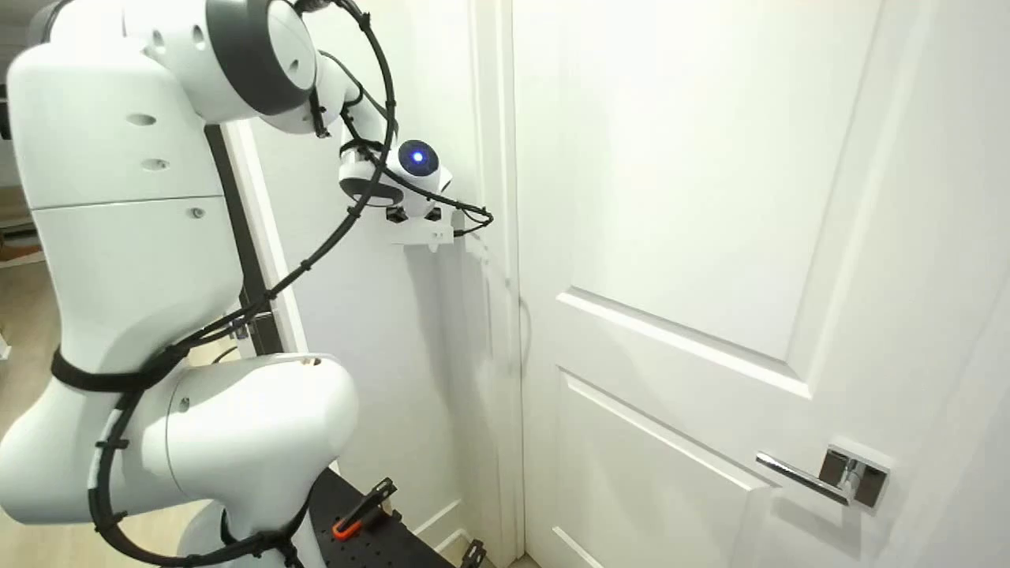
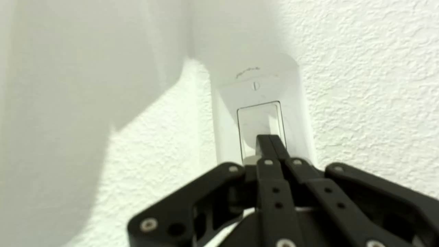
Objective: Turn on the light
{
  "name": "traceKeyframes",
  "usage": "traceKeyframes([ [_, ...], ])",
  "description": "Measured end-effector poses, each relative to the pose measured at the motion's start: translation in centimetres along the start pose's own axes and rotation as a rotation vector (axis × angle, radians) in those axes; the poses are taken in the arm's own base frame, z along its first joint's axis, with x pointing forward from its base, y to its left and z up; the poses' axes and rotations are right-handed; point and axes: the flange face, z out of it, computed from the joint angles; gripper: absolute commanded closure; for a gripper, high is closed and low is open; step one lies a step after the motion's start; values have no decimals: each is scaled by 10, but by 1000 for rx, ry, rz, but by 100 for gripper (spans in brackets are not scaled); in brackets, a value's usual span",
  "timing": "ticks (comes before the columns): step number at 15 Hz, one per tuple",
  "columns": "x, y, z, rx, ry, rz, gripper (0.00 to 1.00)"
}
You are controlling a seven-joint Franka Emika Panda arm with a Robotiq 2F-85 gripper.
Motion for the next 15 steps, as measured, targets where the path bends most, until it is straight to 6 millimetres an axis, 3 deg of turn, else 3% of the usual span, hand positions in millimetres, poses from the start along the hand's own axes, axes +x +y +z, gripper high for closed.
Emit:
traceKeyframes([
  [9,-3,11,7,-19,-12,-16,100],
  [15,-14,32,11,-91,-184,62,100],
])
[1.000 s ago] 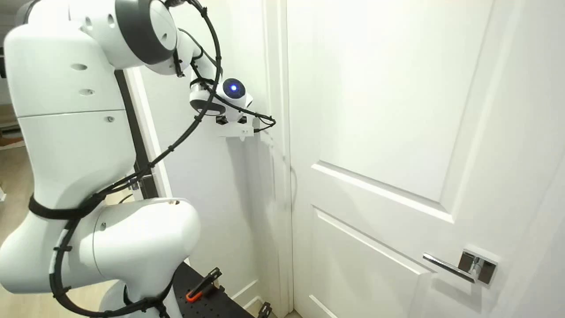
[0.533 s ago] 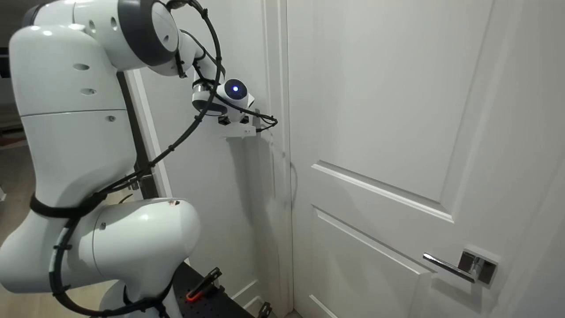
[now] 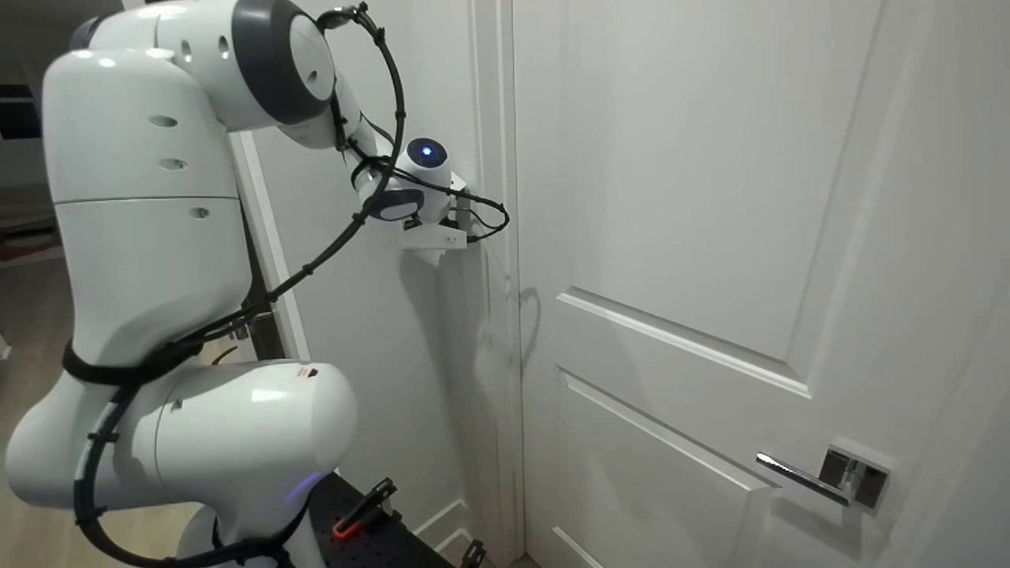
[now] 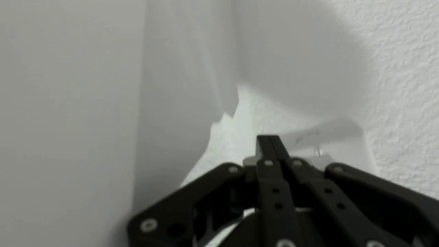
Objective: Turn on the light
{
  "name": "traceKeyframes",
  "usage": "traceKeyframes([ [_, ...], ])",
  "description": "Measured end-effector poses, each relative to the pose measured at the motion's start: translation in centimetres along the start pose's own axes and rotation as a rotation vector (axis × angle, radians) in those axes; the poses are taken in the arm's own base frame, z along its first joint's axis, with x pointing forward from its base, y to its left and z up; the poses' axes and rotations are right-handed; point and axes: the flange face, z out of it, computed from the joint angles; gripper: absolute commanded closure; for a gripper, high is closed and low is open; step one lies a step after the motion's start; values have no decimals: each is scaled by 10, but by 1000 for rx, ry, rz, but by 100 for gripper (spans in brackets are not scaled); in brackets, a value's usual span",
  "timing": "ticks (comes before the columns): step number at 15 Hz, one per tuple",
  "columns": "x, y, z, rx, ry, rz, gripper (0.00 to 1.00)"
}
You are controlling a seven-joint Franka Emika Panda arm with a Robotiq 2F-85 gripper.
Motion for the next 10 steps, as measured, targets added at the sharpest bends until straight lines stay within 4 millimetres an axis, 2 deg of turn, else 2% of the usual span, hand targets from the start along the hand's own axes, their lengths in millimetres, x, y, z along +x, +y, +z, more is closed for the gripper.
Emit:
traceKeyframes([
  [1,-5,1,2,-6,-36,22,100],
  [2,-9,1,4,-7,-76,47,75],
  [4,-20,10,5,-13,-164,118,66],
  [5,-23,12,3,-4,-214,150,57],
  [10,-9,8,-20,46,-412,309,20],
])
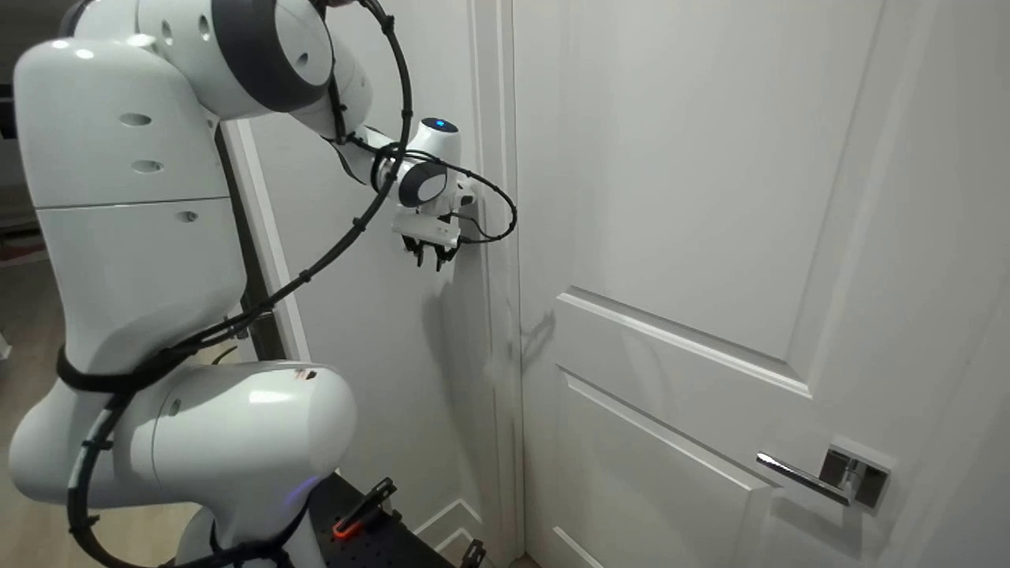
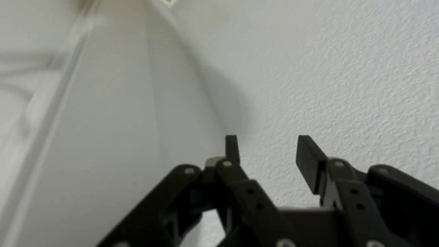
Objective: Turn on the light
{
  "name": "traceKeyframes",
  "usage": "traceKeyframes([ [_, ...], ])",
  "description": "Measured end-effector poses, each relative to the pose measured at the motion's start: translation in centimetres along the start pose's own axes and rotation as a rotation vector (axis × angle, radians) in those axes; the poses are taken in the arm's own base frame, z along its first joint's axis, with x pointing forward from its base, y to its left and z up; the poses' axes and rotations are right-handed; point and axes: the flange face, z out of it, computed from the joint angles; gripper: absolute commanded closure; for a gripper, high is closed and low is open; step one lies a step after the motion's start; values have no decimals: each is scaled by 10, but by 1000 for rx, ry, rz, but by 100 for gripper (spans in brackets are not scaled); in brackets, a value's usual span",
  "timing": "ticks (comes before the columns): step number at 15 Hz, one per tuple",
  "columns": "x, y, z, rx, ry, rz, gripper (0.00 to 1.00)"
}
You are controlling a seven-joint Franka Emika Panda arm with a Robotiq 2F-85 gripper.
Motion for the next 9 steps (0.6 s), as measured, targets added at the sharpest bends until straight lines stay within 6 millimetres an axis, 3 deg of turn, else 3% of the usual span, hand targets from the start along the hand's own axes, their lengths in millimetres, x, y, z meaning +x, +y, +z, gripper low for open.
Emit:
traceKeyframes([
  [3,2,-4,-23,54,-73,72,1],
  [9,0,-3,-39,123,-195,161,0],
])
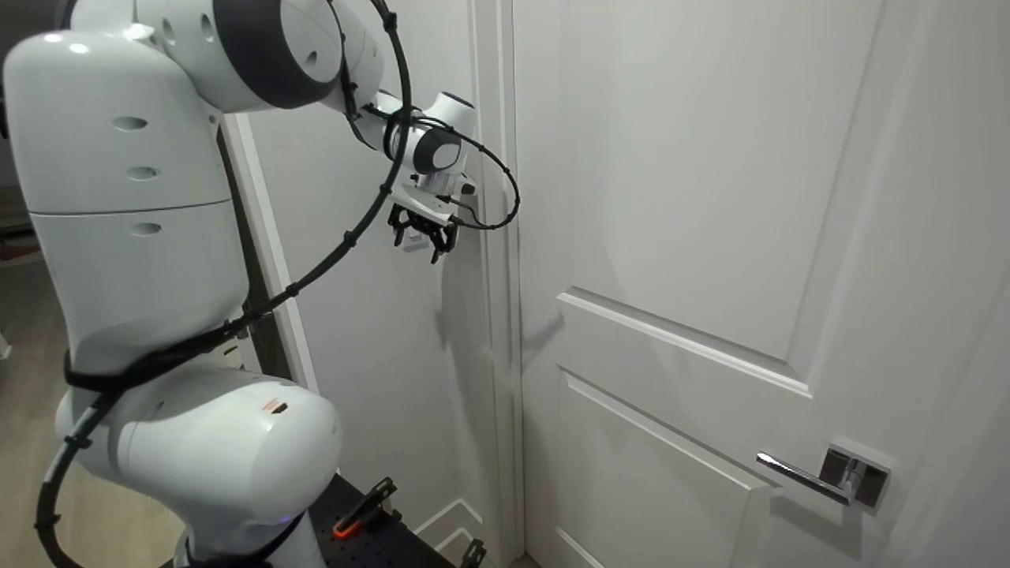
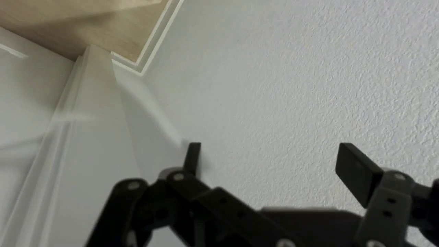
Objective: Turn on the light
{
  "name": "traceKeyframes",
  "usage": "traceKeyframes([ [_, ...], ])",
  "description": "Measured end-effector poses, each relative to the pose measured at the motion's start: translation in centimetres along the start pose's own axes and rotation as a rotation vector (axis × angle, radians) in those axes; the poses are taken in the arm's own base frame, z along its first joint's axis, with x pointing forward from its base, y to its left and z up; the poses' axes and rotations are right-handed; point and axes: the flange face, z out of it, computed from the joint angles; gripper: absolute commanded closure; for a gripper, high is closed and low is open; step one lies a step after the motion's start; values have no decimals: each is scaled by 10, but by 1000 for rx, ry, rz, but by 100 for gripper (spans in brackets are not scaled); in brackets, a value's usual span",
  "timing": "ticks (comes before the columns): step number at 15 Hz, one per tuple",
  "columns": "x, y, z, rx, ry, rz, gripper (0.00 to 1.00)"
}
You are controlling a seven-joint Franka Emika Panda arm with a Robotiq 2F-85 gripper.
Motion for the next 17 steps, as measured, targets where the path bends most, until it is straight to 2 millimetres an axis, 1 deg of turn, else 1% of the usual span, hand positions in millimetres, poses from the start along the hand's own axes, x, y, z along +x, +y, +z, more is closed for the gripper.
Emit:
traceKeyframes([
  [3,-5,6,-2,-15,-56,46,0],
  [7,-13,19,-3,-119,-135,131,0],
  [11,-13,40,-12,-216,-149,205,0],
  [14,-13,49,-19,-219,-157,226,0],
  [17,-13,51,-20,-218,-160,230,0],
])
